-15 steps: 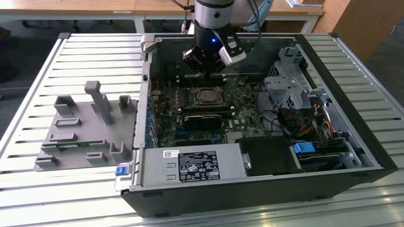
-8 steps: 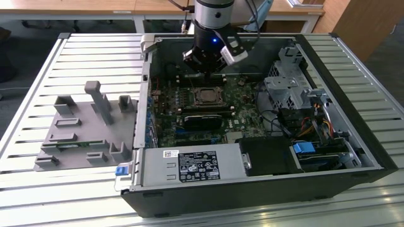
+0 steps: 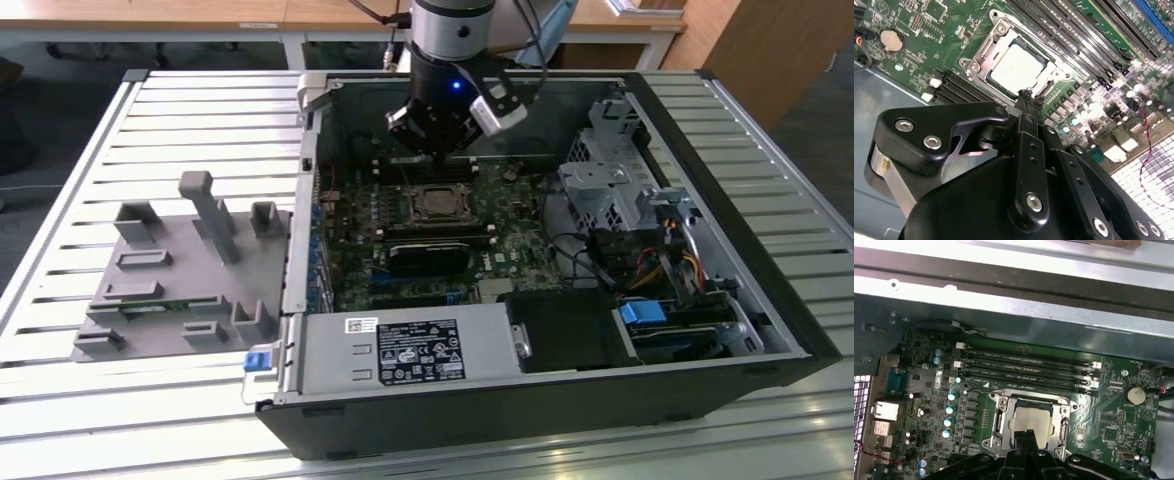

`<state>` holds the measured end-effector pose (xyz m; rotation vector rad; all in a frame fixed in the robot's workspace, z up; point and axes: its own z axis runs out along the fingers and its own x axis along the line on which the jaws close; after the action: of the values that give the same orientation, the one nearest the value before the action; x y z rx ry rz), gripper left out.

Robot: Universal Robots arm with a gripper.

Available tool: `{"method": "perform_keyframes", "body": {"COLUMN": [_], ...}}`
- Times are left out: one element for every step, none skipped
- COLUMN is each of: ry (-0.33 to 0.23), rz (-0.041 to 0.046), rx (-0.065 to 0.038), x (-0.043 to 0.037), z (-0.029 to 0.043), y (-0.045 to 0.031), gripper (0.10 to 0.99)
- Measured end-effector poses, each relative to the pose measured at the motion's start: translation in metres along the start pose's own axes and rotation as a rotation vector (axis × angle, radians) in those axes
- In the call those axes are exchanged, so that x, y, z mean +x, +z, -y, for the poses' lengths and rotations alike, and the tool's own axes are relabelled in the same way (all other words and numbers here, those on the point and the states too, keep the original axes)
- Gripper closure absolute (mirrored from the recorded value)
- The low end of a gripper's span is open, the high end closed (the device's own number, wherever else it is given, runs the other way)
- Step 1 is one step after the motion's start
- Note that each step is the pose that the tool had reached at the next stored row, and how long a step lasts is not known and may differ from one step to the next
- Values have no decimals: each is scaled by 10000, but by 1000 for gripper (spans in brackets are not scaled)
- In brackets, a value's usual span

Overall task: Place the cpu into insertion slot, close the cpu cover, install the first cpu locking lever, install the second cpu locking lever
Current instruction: 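Install the first cpu locking lever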

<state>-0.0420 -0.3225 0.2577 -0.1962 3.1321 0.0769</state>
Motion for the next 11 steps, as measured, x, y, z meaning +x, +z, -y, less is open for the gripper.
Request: {"method": "perform_keyframes", "body": {"ry": [-86,-182,-269,-353,-437,-519,-594,-664,-732,-805,-870], "rz": [-1,-2,-3,-3,-4,-4,-3,-1,1,3,6], "rx": [0,0,0,0,0,0,0,0,0,0,0], "x": [0,0,0,0,0,0,1,1,2,3,4], "z": [0,0,0,0,0,0,0,0,-1,-1,-1], "y": [0,0,0,0,0,0,0,0,0,1,1], "gripper": [980,980,980,980,980,980,980,980,980,980,980]}}
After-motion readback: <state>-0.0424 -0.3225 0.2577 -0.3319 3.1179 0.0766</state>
